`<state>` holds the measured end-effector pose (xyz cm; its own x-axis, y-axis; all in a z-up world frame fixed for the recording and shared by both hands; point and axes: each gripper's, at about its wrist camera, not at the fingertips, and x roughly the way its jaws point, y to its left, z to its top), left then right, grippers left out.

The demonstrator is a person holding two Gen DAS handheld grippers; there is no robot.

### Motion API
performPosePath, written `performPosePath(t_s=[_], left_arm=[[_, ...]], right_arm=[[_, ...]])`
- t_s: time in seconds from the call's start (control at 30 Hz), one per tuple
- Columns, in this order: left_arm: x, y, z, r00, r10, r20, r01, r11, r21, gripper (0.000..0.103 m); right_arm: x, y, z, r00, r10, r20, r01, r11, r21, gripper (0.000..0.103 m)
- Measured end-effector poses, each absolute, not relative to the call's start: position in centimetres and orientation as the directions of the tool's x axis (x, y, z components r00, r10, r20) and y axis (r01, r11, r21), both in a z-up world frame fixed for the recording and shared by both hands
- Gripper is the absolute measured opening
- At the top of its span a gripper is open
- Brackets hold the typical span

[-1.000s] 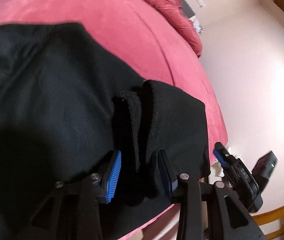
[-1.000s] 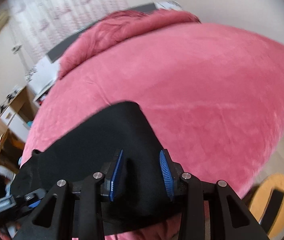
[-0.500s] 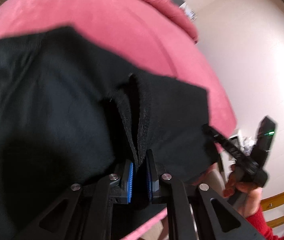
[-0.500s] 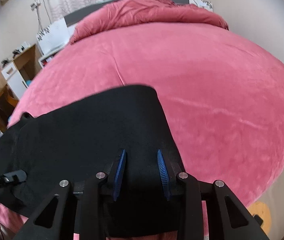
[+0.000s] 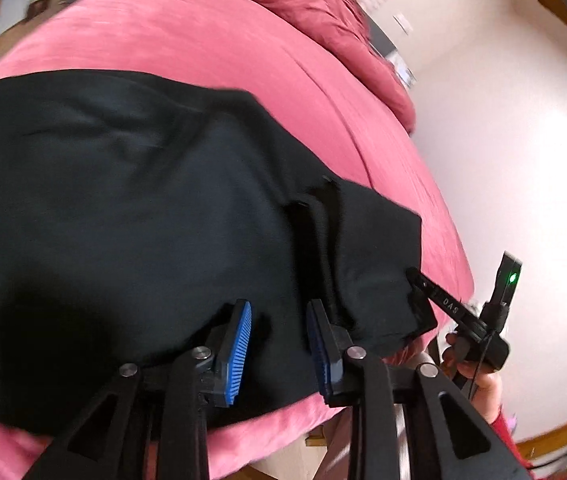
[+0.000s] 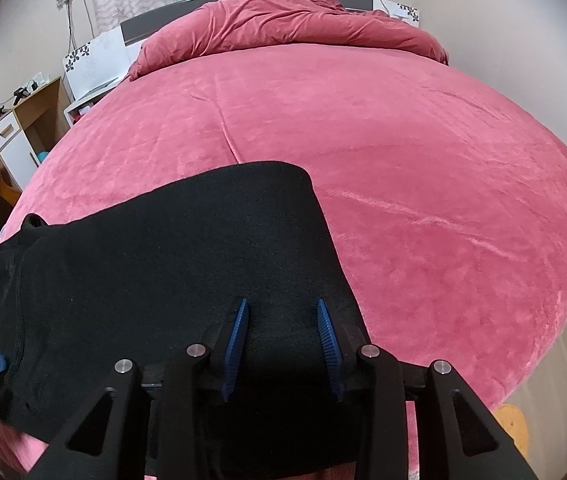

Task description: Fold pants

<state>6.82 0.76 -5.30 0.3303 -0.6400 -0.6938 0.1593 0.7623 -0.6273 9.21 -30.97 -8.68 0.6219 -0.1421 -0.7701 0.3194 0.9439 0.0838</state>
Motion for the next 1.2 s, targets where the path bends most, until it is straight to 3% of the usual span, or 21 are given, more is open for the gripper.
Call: performPosePath(t_s=[0.1, 0.23, 0.43, 0.57, 0.63, 0.67, 0.7, 0.77, 0.83, 1.0, 1.1, 1.2], left_arm=[[5.7, 4.9, -4.7, 0.399, -0.600, -0.693, 0.065, 0.772, -0.632, 0.030], [4.4, 10.1, -4.8, 0.466, -0.539, -0.701, -0.073, 0.767, -0.638, 0.030], [2.8, 14.2, -5.6, 0.451, -0.557, -0.697, -0.185, 0.706, -0.684, 0.030], [2.9, 14.4, -6.1, 0.396, -0.634, -0.664, -0.236, 0.628, -0.741, 0.030], [2.8, 14.0, -6.4, 0.375, -0.661, -0.649, -0.265, 0.595, -0.759, 0.035], [2.6, 13.5, -6.5, 0.367, -0.668, -0.647, -0.278, 0.585, -0.762, 0.041], [2.5, 13.5, -6.6, 0.361, -0.675, -0.644, -0.290, 0.575, -0.765, 0.055], [2.0, 14.0, -6.8, 0.351, -0.669, -0.655, -0.317, 0.574, -0.755, 0.065], [2.0, 14.5, -6.9, 0.360, -0.652, -0.668, -0.337, 0.577, -0.744, 0.065], [2.6, 16.4, -7.7, 0.436, -0.591, -0.678, -0.371, 0.568, -0.734, 0.065], [3.1, 17.0, -8.3, 0.471, -0.591, -0.655, -0.407, 0.513, -0.756, 0.065], [3.2, 17.0, -8.1, 0.499, -0.583, -0.641, -0.397, 0.504, -0.767, 0.065]], right_arm=[[8.6, -30.3, -7.7, 0.661, -0.170, -0.731, 0.326, 0.942, 0.076, 0.038], [8.0, -26.6, -5.7, 0.740, -0.100, -0.665, 0.226, 0.969, 0.105, 0.038], [9.5, -18.8, -5.8, 0.688, 0.244, -0.683, -0.047, 0.955, 0.293, 0.038], [10.2, -14.1, -6.1, 0.624, 0.346, -0.701, -0.162, 0.935, 0.317, 0.038], [10.5, -12.9, -6.3, 0.610, 0.355, -0.709, -0.181, 0.933, 0.311, 0.038], [10.6, -12.3, -6.5, 0.599, 0.363, -0.714, -0.184, 0.930, 0.318, 0.038], [10.6, -11.9, -6.5, 0.586, 0.389, -0.711, -0.195, 0.919, 0.342, 0.038], [10.3, -10.9, -6.4, 0.538, 0.474, -0.697, -0.248, 0.879, 0.407, 0.038], [10.3, -9.9, -7.0, 0.450, 0.548, -0.705, -0.289, 0.836, 0.466, 0.046], [9.5, -8.7, -8.8, 0.313, 0.618, -0.721, -0.286, 0.785, 0.549, 0.049], [9.2, -8.9, -10.1, 0.225, 0.698, -0.680, -0.245, 0.716, 0.654, 0.051], [8.6, -9.2, -11.3, 0.181, 0.710, -0.681, -0.203, 0.704, 0.680, 0.059]])
